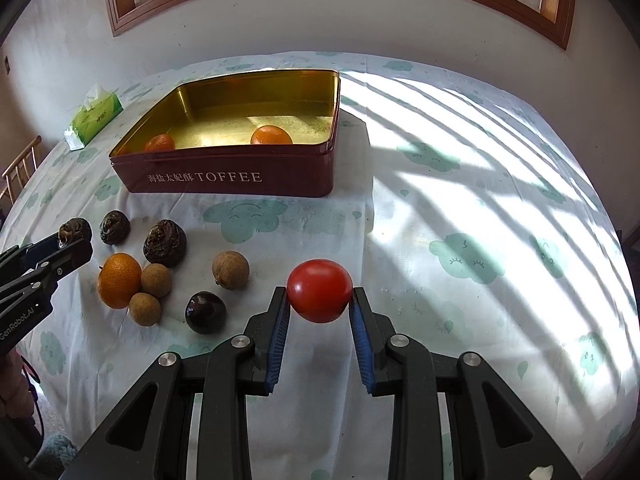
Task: Organize fruits
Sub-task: 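Carry the tomato and the dark brown fruit over the tin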
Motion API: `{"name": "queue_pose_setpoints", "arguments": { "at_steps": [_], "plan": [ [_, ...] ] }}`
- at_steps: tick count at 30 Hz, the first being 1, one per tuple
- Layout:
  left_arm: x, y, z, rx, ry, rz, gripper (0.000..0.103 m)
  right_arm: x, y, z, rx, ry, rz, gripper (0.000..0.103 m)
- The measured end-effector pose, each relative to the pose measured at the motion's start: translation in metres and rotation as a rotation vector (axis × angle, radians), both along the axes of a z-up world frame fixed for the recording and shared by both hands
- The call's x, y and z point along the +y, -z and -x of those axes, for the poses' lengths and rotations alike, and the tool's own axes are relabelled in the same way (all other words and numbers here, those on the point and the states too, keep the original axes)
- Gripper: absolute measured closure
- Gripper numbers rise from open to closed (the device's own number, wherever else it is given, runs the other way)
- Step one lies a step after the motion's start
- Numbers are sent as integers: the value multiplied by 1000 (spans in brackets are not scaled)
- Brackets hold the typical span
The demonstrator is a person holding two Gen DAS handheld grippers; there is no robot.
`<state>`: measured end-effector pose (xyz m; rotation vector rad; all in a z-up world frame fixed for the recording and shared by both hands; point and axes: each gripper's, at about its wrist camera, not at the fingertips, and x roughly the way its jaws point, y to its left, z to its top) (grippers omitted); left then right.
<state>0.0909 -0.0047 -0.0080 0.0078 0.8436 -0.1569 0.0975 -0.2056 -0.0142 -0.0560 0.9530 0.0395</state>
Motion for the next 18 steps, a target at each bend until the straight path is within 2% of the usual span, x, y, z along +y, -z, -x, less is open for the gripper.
{"name": "queue_pose_setpoints", "arguments": {
  "at_steps": [12,18],
  "plan": [
    [4,-34,-28,-75,2,45,64,12,-41,-31,-88,-40,2,75],
    [0,-42,-56,-75,0,55,64,22,-50,-60,-98,-67,-14,75]
  ]
}}
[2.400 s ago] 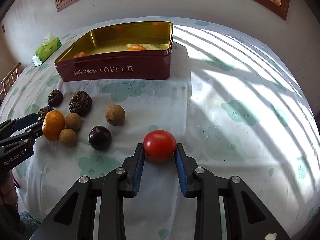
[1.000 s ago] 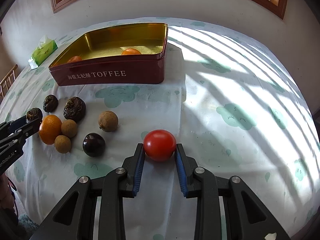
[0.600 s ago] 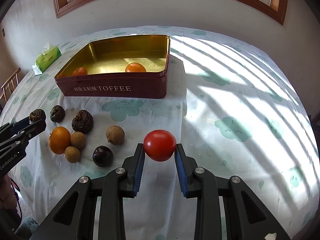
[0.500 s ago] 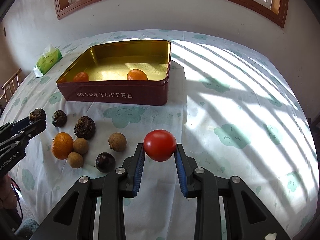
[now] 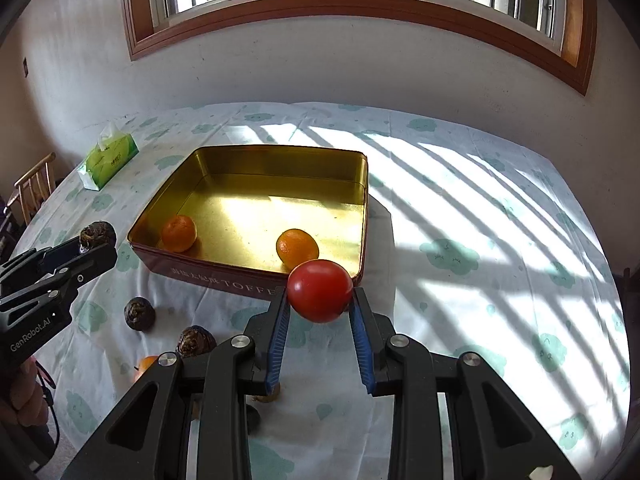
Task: Organize fruits
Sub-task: 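Carry the tomato and the dark brown fruit over the tin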
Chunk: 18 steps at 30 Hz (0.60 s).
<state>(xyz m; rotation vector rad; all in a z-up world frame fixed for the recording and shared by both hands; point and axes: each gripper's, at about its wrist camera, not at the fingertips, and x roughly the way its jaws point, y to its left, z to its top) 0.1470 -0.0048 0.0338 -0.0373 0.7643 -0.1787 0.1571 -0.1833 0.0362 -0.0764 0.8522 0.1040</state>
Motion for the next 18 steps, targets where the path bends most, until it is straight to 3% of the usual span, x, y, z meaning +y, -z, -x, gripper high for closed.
{"name": "queue_pose_setpoints", "arguments": {
  "at_steps": [18],
  "plan": [
    [-26,26,-62,91,19,-36,64,22,26,-61,77,-55,-7,75]
  ]
}}
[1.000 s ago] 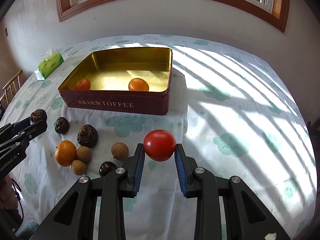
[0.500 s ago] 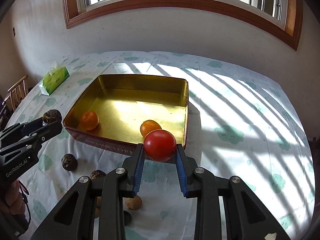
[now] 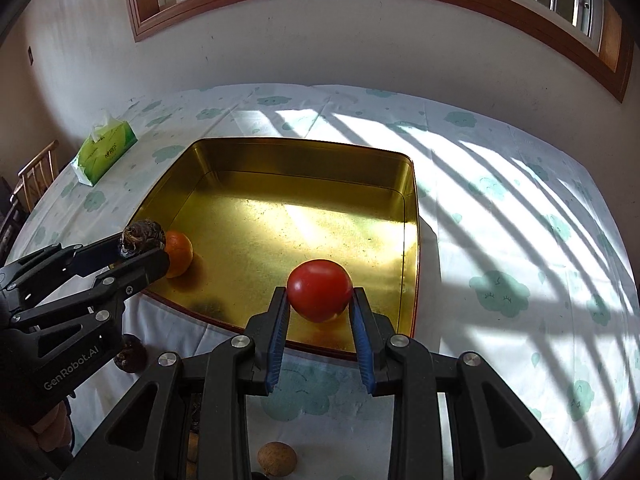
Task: Organize fruits
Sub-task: 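Carry the tomato and the dark brown fruit over the tin, then lower both fruits into the tin and open both tools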
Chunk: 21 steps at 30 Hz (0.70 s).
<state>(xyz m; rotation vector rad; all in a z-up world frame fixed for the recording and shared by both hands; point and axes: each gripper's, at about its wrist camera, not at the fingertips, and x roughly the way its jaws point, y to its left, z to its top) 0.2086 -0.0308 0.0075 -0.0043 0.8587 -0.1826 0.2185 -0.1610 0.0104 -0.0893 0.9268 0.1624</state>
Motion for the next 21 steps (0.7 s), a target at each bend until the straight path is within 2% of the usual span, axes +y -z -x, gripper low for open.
{"name": "queue_pose_setpoints", "arguments": {
  "at_steps": [21],
  "plan": [
    [-1,15,-12,36,-12,-64,64,-1,13,-9,34,8,-11,73]
  ]
}}
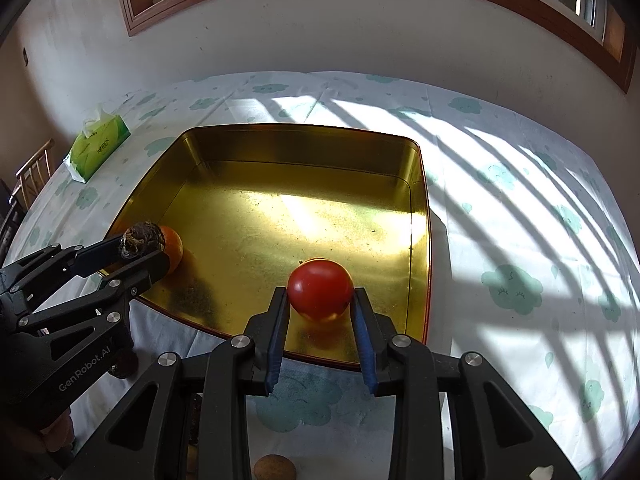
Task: Organize fruits
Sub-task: 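Lower both fruits into the tin and open both tools, then withdraw both open tools from the tin toward the remaining fruits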
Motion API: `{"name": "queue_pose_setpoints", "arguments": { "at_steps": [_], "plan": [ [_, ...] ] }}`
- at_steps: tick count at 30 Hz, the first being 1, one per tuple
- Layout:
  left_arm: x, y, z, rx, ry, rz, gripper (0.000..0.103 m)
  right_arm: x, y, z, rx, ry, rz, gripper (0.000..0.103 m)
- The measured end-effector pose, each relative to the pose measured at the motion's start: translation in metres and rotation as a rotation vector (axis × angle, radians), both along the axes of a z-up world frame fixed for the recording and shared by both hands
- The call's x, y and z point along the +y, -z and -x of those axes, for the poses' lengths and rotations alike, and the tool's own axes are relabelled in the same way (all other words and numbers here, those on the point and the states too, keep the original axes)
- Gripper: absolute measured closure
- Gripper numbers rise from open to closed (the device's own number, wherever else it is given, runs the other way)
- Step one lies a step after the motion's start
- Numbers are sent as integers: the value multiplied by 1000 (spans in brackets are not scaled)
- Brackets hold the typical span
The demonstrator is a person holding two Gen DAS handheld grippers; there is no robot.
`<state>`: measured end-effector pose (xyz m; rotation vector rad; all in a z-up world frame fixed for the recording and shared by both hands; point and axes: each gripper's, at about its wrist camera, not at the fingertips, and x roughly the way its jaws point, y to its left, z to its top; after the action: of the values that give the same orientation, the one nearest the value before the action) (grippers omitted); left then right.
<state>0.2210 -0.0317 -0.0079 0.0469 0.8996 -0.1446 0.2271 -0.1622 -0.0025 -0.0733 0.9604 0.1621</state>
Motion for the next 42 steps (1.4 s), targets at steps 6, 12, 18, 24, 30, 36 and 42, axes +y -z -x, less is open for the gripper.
{"name": "queue_pose_setpoints", "arguments": {
  "at_steps": [6,12,18,24,30,36,42],
  "plan": [
    [0,1,-1,3,-2,3,63,0,-4,1,-15,2,2,68],
    [0,2,-2,4,-4,0,63,-4,-12,8,-32,9,-15,68],
    [-2,1,-2,12,-6,4,61,-12,-18,21,-47,28,-31,64],
    [-6,-3,4,-5,-2,-8,51,-23,-19,29,-48,51,-36,62],
    [-4,-9,14,-16,-7,-6,51,-31,-19,43,-51,71,-42,62],
    [2,-20,38,-41,-6,-1,51,-39,-13,63,-36,95,-40,62],
    [17,-19,69,-37,-21,0,51,-45,-3,90,-14,108,-33,62]
  ]
}}
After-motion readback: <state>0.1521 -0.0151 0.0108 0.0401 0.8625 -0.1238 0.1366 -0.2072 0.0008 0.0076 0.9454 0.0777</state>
